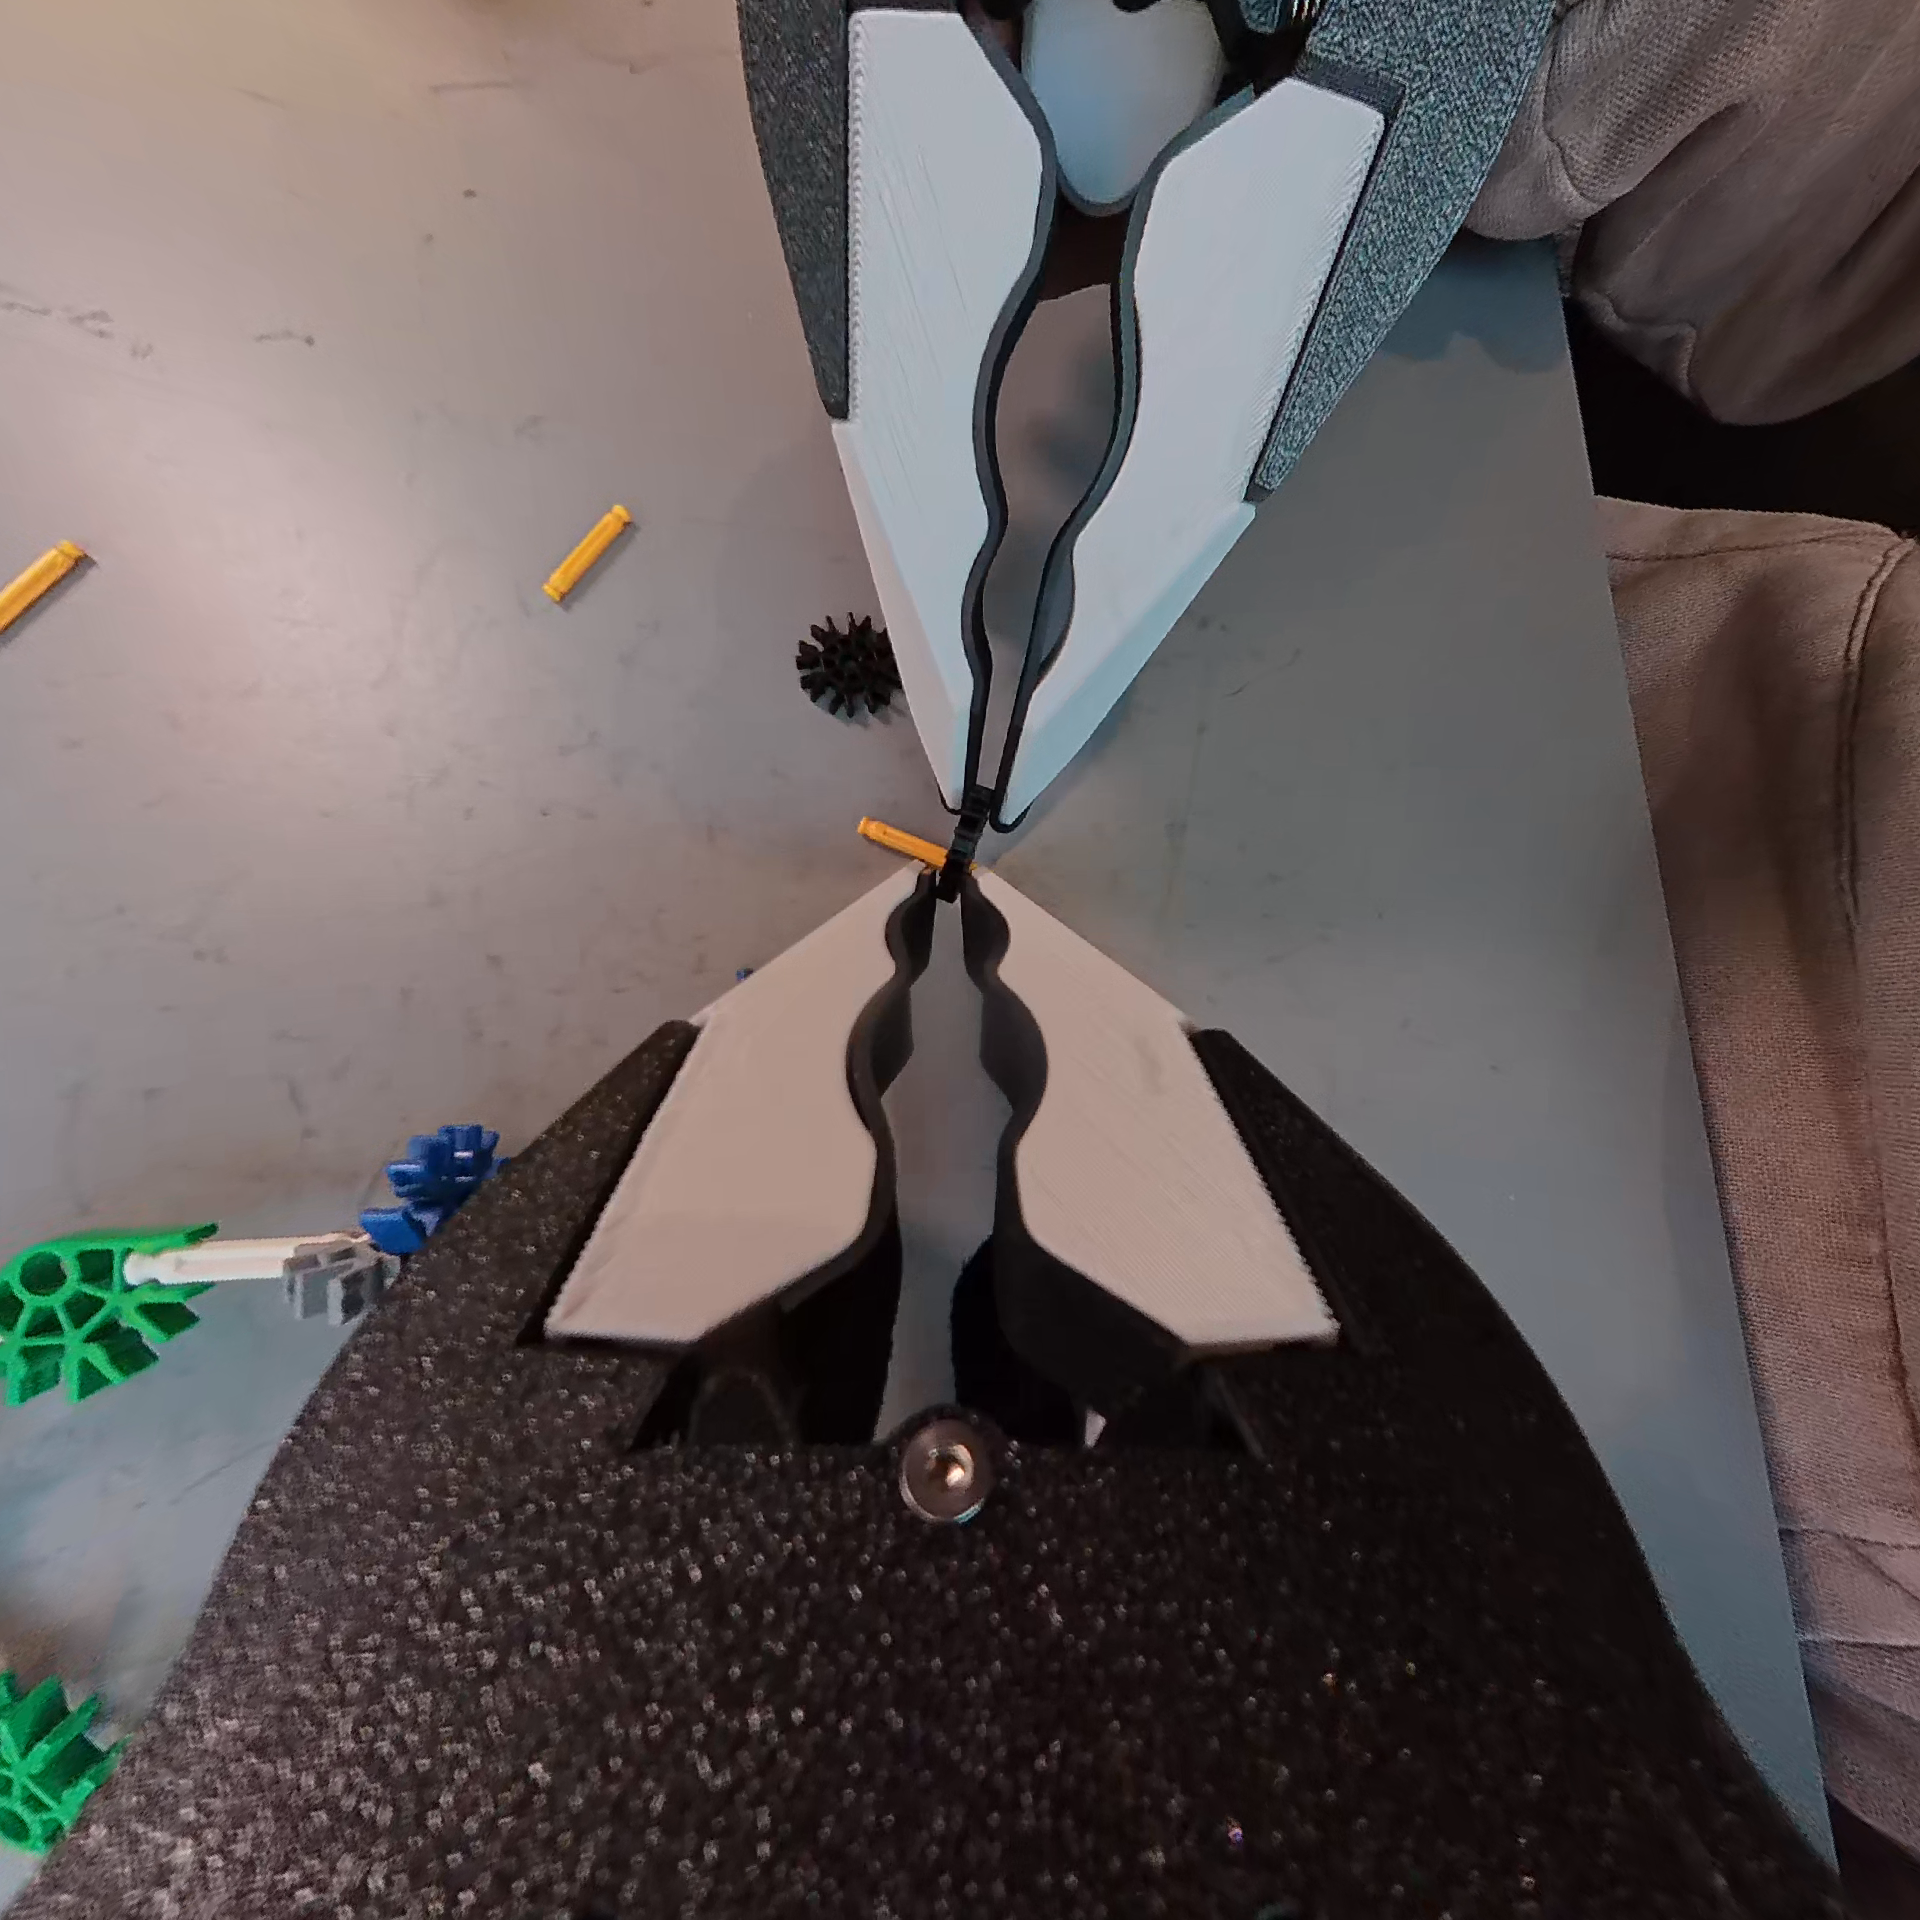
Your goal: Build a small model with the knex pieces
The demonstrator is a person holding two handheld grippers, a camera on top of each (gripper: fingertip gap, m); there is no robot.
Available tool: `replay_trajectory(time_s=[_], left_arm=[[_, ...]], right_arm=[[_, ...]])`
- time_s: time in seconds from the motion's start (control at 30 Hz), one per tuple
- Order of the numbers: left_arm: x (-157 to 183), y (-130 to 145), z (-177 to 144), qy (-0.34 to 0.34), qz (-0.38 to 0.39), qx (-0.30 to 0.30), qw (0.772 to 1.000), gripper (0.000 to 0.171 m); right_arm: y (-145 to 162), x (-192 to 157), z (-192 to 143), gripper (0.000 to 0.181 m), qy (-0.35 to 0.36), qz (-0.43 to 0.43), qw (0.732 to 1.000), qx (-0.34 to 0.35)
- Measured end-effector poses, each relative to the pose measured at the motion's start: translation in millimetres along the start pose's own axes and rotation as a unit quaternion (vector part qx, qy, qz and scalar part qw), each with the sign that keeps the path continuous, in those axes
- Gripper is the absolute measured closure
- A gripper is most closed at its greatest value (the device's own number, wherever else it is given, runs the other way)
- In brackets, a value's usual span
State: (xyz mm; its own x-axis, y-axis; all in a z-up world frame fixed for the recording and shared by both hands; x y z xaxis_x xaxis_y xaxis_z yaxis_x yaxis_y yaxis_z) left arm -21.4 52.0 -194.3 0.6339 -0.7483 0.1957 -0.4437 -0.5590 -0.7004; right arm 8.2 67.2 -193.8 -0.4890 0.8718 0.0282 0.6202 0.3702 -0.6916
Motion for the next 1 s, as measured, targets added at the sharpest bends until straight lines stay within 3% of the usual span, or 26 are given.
replay_trajectory(time_s=[0.57, 1.0], left_arm=[[6.2, 7.4, 10.6, -0.002, 0.02, -0.041, 0.999, 0.17], [9.8, -8.3, 5.1, 0.006, 0.006, -0.009, 1.0, 0.169]], right_arm=[[-5.0, -3.2, 4.7, 0.179, 0.009, -0.038, 0.999, -0.02], [-3.8, -1.6, -10.9, 0.179, 0.001, -0.013, 1.0, 0.018]])
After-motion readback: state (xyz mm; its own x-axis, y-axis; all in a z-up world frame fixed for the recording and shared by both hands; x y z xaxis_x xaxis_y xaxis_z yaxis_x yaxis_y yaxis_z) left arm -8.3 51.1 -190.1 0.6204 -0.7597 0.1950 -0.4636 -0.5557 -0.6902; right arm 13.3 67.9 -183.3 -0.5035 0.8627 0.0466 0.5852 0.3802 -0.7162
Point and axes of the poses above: each gripper's, where its closed fingertips meet, z out along the fingers, y out of its underside, x = y × z across the jaws, the point moved 2 cm from there along -z, back along the fingers, and after that the axes turned 7 degrees about -z, right-handed, at the moved point
